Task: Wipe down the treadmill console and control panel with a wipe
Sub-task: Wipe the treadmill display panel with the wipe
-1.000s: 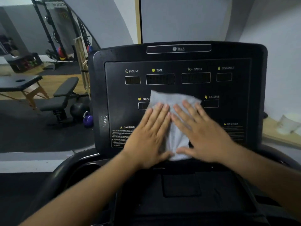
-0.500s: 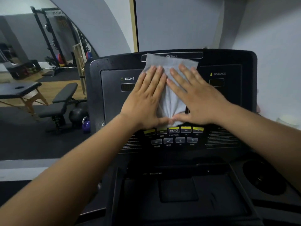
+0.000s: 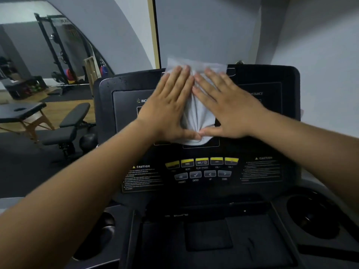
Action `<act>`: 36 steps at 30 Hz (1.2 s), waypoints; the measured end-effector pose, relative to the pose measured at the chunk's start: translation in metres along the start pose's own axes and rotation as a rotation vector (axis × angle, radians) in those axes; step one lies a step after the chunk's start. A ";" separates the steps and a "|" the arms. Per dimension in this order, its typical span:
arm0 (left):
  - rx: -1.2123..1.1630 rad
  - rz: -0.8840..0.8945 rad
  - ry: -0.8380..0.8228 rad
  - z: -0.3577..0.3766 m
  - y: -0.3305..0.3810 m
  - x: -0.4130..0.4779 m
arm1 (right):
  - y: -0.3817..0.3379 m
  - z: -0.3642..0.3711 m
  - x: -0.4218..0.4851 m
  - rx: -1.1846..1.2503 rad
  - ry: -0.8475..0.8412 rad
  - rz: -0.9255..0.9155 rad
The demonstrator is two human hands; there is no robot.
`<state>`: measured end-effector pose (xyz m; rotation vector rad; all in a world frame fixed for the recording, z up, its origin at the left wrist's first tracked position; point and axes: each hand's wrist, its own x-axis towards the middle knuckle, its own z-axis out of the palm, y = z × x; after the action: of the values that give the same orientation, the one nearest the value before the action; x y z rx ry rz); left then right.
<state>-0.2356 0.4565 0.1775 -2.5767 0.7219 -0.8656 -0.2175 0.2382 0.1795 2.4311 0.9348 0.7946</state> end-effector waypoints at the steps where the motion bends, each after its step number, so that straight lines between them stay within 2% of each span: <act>1: -0.008 -0.002 -0.005 -0.003 -0.006 0.007 | 0.006 -0.004 0.006 -0.003 -0.007 0.007; 7: -0.062 -0.008 -0.004 0.007 0.009 -0.008 | -0.007 0.002 -0.007 0.023 0.002 0.027; 21: -0.213 0.053 0.006 0.055 0.121 -0.096 | -0.088 0.048 -0.129 0.132 -0.077 0.029; 25: -0.176 0.047 -0.020 0.048 0.117 -0.082 | -0.063 0.044 -0.124 0.096 -0.090 -0.019; 32: -0.056 -0.106 -0.063 -0.007 0.081 0.040 | 0.052 0.009 -0.059 0.030 -0.069 0.022; 36: -0.087 -0.143 -0.048 0.000 0.107 0.025 | 0.054 0.021 -0.078 0.035 -0.028 -0.049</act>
<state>-0.2564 0.3548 0.1412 -2.7444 0.5799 -0.8275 -0.2263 0.1429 0.1656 2.4327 1.0018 0.7310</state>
